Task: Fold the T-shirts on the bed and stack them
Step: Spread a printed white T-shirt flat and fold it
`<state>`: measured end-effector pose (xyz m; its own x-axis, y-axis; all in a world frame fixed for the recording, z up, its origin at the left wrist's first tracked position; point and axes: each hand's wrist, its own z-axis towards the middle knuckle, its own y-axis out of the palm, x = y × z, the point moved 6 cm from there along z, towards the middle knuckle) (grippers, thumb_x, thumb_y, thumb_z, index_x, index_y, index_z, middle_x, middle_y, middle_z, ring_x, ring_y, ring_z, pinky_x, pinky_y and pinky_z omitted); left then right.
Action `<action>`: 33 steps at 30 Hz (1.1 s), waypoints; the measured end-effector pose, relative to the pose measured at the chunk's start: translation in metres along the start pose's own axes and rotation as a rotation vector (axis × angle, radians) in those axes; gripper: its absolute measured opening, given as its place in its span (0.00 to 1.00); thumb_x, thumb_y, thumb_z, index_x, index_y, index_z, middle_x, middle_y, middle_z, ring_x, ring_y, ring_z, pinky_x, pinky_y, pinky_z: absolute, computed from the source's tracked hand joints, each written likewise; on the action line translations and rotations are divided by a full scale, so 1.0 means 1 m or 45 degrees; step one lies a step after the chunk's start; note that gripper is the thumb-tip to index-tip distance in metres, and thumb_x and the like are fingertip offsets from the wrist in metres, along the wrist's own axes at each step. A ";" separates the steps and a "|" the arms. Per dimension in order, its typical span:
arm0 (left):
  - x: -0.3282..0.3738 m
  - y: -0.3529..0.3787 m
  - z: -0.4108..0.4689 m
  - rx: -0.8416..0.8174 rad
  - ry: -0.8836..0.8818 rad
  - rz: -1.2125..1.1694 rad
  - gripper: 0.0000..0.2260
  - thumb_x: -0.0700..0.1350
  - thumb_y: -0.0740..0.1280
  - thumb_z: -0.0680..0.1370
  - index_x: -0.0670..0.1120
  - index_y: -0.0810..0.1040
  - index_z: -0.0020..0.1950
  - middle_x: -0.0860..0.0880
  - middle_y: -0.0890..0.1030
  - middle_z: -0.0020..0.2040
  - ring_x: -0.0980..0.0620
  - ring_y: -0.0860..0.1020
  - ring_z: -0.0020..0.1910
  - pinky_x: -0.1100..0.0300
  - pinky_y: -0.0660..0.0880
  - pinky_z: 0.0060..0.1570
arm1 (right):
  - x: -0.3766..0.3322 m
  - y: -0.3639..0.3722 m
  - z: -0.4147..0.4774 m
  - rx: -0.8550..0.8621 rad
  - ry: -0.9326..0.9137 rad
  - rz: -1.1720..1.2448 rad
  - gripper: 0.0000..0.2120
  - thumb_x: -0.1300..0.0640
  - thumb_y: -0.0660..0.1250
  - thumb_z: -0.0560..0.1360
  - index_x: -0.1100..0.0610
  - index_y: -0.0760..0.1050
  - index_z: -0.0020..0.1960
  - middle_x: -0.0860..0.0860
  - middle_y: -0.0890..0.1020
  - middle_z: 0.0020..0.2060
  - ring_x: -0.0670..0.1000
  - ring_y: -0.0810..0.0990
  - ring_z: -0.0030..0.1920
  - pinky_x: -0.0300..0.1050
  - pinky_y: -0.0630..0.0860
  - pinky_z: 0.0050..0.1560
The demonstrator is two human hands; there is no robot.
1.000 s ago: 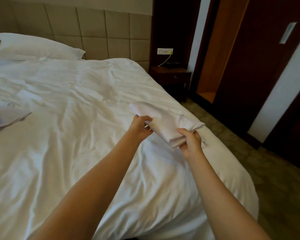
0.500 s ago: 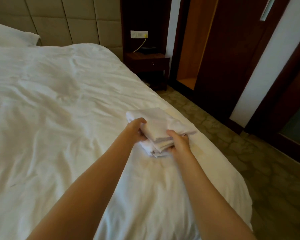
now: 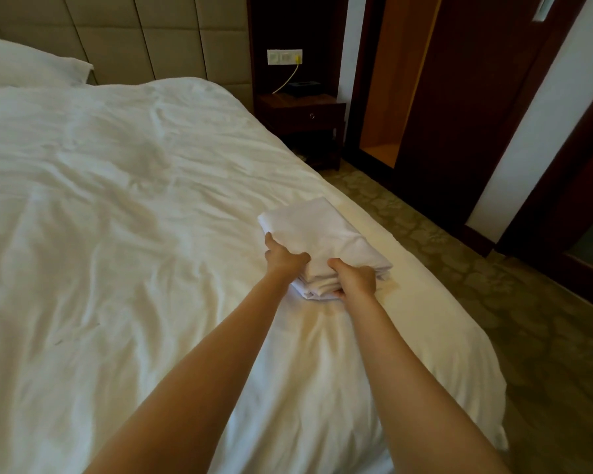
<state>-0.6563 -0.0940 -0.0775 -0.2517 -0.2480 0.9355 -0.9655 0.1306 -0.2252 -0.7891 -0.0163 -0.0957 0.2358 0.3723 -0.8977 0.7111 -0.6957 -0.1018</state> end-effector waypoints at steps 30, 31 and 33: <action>0.006 -0.308 -0.141 0.292 0.086 1.471 0.30 0.48 0.63 0.78 0.47 0.53 0.76 0.40 0.62 0.71 0.39 0.64 0.68 0.50 0.64 0.65 | -0.044 0.157 -0.238 -0.661 -1.199 -1.653 0.27 0.55 0.62 0.77 0.54 0.59 0.74 0.54 0.62 0.72 0.57 0.62 0.70 0.49 0.60 0.67; 0.003 -0.319 -0.144 0.305 0.066 1.467 0.30 0.48 0.63 0.78 0.47 0.53 0.76 0.40 0.62 0.71 0.39 0.64 0.68 0.50 0.64 0.65 | -0.042 0.165 -0.247 -0.689 -1.216 -1.655 0.27 0.55 0.63 0.77 0.54 0.59 0.74 0.54 0.62 0.72 0.57 0.61 0.70 0.49 0.60 0.67; -0.003 -0.343 -0.151 0.342 0.017 1.450 0.29 0.48 0.63 0.78 0.47 0.54 0.76 0.40 0.63 0.71 0.40 0.64 0.68 0.51 0.64 0.64 | -0.037 0.184 -0.266 -0.758 -1.251 -1.646 0.27 0.55 0.63 0.77 0.54 0.59 0.74 0.53 0.62 0.72 0.56 0.61 0.71 0.49 0.60 0.67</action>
<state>-0.3140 0.0070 0.0378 -0.9814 -0.1084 0.1585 -0.1660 0.0636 -0.9841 -0.4906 0.0051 0.0323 -0.9377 -0.1795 -0.2974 0.2800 0.1161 -0.9529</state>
